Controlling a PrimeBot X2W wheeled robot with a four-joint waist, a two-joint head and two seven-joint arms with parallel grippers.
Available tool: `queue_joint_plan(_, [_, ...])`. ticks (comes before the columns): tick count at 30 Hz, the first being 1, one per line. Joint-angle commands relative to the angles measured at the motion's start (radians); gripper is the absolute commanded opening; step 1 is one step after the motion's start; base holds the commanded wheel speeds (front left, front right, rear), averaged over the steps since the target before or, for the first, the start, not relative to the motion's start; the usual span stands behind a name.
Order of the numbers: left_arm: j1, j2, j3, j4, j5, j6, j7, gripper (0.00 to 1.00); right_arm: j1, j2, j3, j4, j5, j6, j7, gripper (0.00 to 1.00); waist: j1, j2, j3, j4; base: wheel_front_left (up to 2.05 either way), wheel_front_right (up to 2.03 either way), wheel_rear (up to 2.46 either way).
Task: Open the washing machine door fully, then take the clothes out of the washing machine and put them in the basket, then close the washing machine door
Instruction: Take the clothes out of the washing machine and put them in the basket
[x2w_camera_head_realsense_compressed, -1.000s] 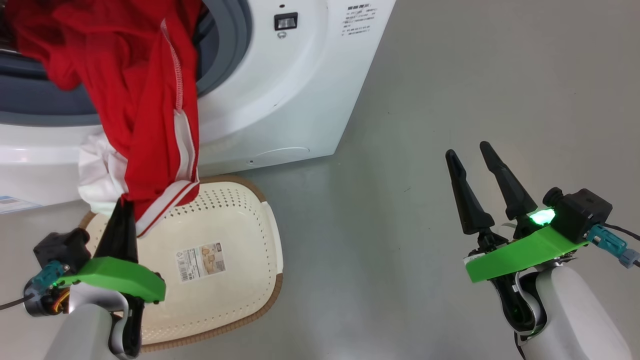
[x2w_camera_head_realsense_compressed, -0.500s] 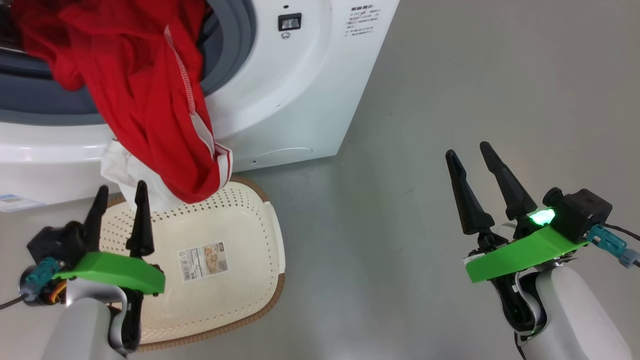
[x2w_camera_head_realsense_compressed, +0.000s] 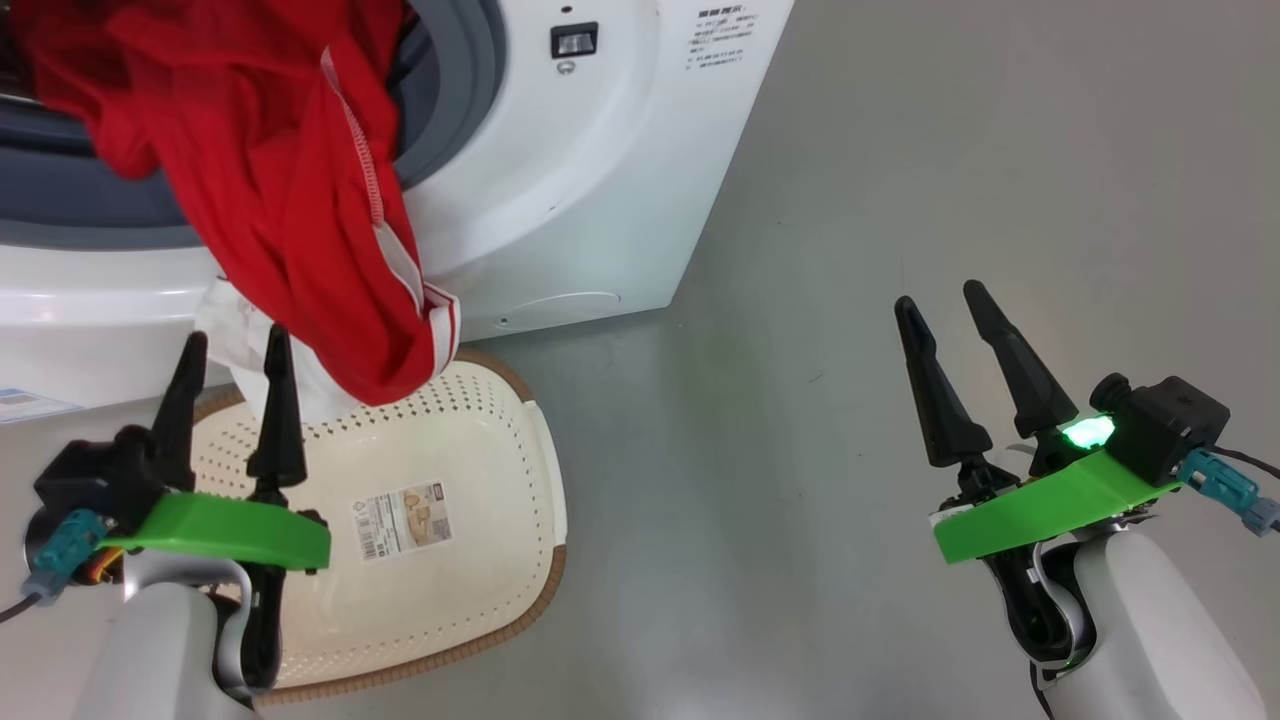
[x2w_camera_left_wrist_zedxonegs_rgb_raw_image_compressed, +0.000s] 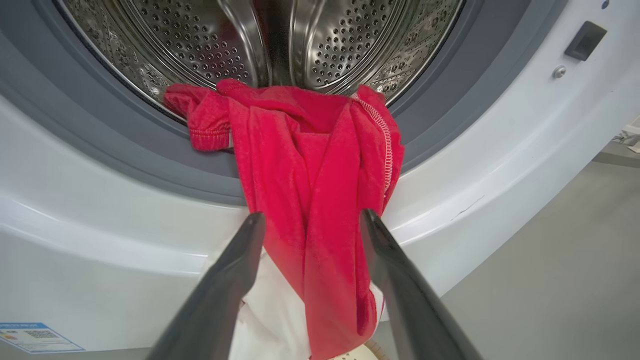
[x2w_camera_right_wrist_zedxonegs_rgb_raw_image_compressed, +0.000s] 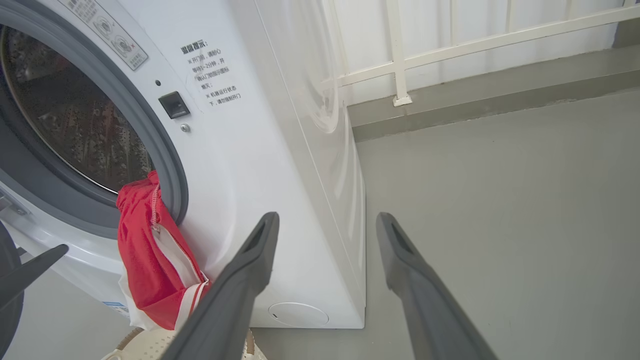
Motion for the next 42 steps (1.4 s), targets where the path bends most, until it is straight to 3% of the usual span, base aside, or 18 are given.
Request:
queue_joint_plan(1, [0.006, 0.027, 0.033, -0.033, 0.009, 0.004, -0.009, 1.0, 0.011, -0.002, 0.016, -0.027, 0.004, 0.002, -0.005, 1.0, 0.0, -0.0001, 0.0, -0.001, 0.0, 0.0, 0.0])
queue_joint_plan(23, [-0.04, 0.052, 0.013, -0.144, 0.008, 0.035, 0.068, 1.0, 0.004, -0.003, 0.013, -0.027, 0.002, 0.002, -0.005, 1.0, 0.0, -0.0001, 0.006, -0.002, 0.0, 0.0, 0.0])
queue_joint_plan(30, [-0.127, 0.064, 0.007, -0.094, -0.005, 0.028, 0.122, 1.0, -0.004, -0.002, 0.016, -0.027, 0.004, 0.002, -0.005, 1.0, 0.0, -0.0001, 0.014, -0.011, 0.0, 0.0, 0.0])
queue_joint_plan(42, [-0.372, 0.076, -0.007, 0.123, -0.023, 0.025, 0.25, 1.0, -0.013, 0.012, 0.02, -0.032, 0.005, 0.002, -0.005, 1.0, 0.0, -0.0001, 0.044, -0.043, 0.0, 0.0, 0.0])
